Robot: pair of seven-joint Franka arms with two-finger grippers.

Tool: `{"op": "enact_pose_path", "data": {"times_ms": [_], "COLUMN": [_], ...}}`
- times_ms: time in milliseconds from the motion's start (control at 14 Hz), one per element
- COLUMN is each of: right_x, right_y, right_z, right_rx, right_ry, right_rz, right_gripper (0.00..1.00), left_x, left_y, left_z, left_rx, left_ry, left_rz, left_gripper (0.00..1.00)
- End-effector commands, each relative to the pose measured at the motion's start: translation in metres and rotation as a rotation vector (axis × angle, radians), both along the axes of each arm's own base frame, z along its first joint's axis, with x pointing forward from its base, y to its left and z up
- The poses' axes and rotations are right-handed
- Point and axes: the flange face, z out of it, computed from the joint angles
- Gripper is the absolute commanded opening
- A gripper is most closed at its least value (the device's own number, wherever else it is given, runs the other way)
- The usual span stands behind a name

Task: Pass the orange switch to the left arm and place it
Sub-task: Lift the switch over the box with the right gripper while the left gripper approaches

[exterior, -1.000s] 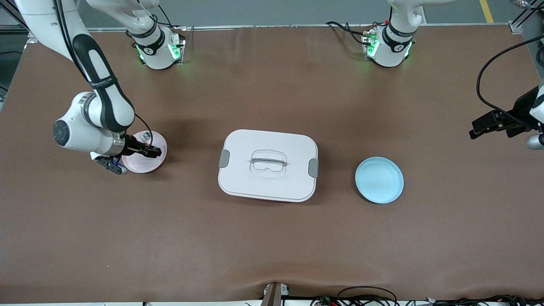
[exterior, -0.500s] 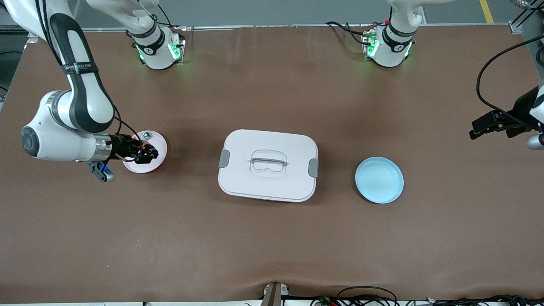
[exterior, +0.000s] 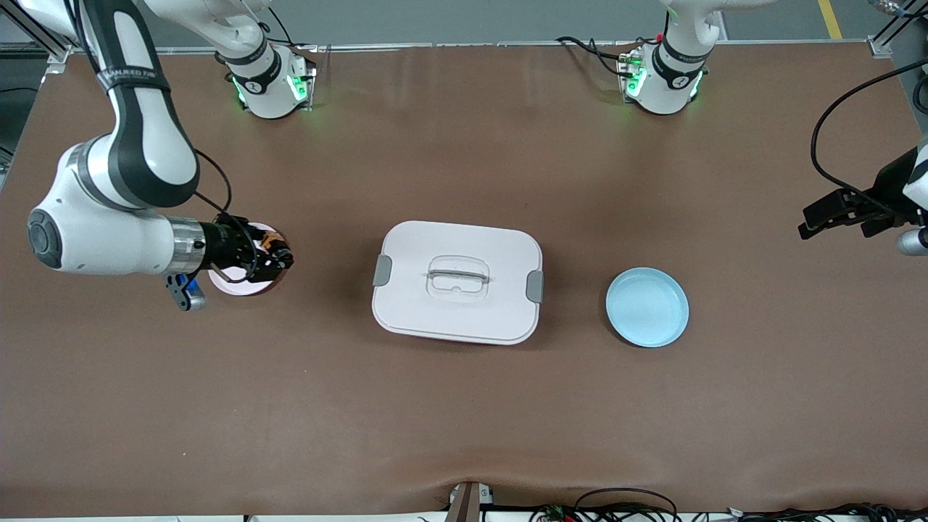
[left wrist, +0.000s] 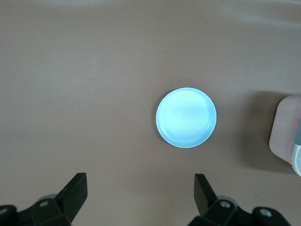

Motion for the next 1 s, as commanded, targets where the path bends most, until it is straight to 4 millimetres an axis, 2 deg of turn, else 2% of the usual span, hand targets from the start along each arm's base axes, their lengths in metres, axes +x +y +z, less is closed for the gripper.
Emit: {"op": "enact_pose_path", "data": {"times_ms": [0, 143, 214, 429, 643, 786, 929], "right_x": [0.009, 0.014, 0.016, 0.020, 0.018, 0.013, 0.013], "right_y": [0.062, 0.100, 0.117, 0.161, 0.189, 0.219, 0.252], "right_z": [0.033, 0.042, 0.044, 0.056, 0.070, 0.072, 0.075], "right_rx": [-0.028, -0.039, -0.034, 0.004, 0.016, 0.031, 0.031], "right_ry": [0.023, 0.046, 0.064, 0.098, 0.107, 0.112, 0.125], "right_rz": [-0.105, -0.174, -0.208, -0.281, -0.395, -0.477, -0.535], "right_gripper": [0.00, 0.00, 0.00, 0.00, 0.00, 0.00, 0.00], "left_x": [-0.003, -0.002, -0.001, -0.002, -0.003, -0.009, -0.016], "left_y": [-0.008, -0.023, -0.029, -0.041, -0.063, -0.106, -0.137], "left_z": [0.010, 0.013, 0.022, 0.025, 0.025, 0.027, 0.030], "left_rx": [-0.015, -0.019, -0.034, -0.251, -0.413, -0.463, -0.497], "left_ry": [-0.020, -0.027, -0.045, -0.038, 0.024, 0.052, 0.072], "left_rz": [-0.035, -0.051, -0.053, -0.019, 0.104, 0.077, 0.041], "left_gripper": [1.00, 1.00, 1.00, 1.00, 1.00, 1.00, 1.00]}}
